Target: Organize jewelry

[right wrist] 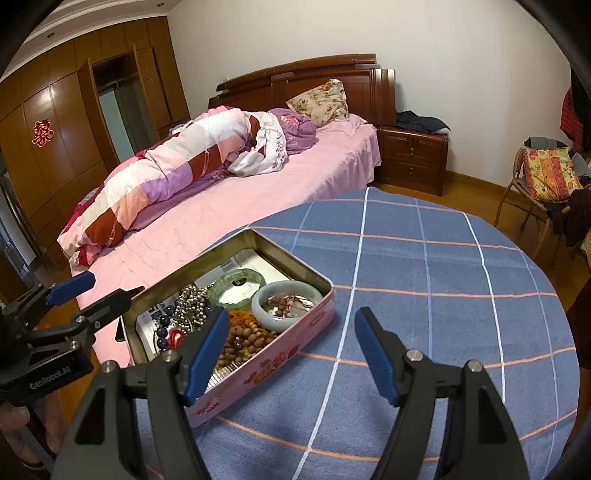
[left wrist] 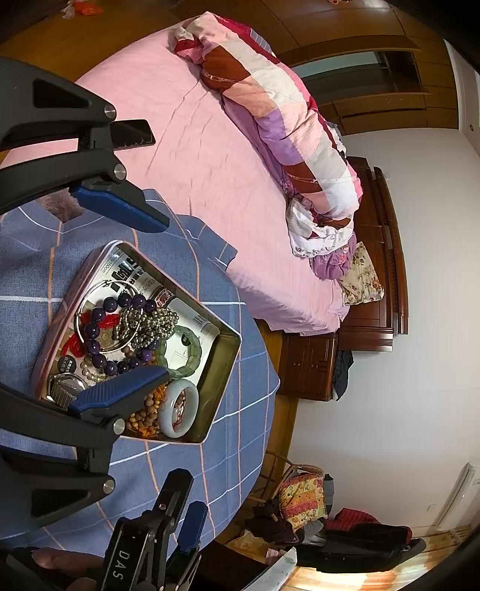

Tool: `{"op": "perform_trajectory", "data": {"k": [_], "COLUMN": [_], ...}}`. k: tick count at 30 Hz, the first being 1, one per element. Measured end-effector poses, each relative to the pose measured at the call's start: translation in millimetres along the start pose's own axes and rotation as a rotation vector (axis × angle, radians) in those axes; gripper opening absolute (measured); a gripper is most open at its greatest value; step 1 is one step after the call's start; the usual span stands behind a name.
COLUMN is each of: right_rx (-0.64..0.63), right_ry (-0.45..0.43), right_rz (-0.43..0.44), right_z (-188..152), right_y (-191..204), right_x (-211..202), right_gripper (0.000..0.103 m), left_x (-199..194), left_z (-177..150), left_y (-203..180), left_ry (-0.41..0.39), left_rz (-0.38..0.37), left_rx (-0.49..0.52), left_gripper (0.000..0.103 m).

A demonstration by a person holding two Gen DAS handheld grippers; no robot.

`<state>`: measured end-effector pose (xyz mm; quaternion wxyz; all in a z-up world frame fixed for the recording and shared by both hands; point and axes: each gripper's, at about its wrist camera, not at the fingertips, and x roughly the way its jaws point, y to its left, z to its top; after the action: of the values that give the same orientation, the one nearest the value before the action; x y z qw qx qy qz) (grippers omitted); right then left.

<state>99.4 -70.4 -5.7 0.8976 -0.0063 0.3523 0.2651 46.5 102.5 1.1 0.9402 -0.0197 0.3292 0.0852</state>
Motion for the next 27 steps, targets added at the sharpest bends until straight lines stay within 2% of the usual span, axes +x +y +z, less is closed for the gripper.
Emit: {"op": "perform_trajectory", "data": {"k": [15,27], "right_rx": [-0.001,0.0], "right_ry": [0.0,0.004], "right_rz": [0.0,-0.001], "right_z": [-0.6,-1.9], "right_y": [0.2,-0.1], "right_x": [0.5,2.4], "right_gripper": [0.075,0.075], "left_x": [2.1,5.9], "left_z": [-0.7,-1.3], "left_y": [3.1,0.8], "left_ry": [0.007,0.021], "left_rz": [-0.002,0.027], "left_rx": [-0.016,-0.007], "left_gripper": [0.074,0.074]}}
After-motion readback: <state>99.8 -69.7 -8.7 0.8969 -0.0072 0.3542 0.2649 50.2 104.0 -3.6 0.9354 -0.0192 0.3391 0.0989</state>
